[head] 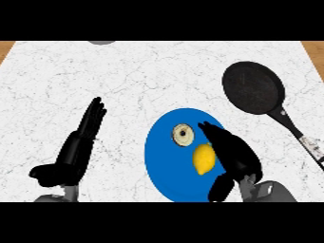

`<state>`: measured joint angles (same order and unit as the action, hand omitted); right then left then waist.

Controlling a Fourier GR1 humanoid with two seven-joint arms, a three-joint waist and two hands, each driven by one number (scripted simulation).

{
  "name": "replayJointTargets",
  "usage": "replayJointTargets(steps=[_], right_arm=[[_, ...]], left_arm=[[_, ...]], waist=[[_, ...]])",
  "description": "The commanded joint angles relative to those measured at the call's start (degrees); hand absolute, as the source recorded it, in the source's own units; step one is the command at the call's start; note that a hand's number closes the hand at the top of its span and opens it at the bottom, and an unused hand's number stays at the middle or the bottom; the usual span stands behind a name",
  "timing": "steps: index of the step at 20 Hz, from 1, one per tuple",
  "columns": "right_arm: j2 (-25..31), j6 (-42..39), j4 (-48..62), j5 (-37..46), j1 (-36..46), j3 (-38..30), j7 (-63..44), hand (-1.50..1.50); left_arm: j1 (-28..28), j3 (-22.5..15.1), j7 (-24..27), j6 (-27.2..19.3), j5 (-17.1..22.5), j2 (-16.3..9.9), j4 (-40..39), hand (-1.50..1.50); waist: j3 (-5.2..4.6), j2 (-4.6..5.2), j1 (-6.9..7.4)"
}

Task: Pick the lemon from the plate and place it in the pan

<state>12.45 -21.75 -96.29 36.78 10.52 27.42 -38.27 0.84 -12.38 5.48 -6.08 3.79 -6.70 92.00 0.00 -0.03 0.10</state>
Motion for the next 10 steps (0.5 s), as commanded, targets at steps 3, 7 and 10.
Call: replayJointTargets(steps=[3,7,10], right_arm=[[-2.87,3.96,7.90,3.04,0.58,-3.59,7.55,-1.50],[-4.66,4.33,12.26,5.78,0.94,-4.81,9.62,-1.50],[-6.78,3.04,15.23,6.60,2.60,-5.31,8.27,-1.50]], left_arm=[[2.39,2.59,3.47,2.11,-0.75,1.13,-6.03,0.00],[0.12,0.27,0.28,-0.05,-3.94,3.15,-1.81,0.00],[2.02,4.76,1.69,4.55,-0.26,0.71,-3.17,0.00]], waist=[[0.00,0.06,-0.05],[0.01,0.03,0.04],[0.00,0.05,0.03]])
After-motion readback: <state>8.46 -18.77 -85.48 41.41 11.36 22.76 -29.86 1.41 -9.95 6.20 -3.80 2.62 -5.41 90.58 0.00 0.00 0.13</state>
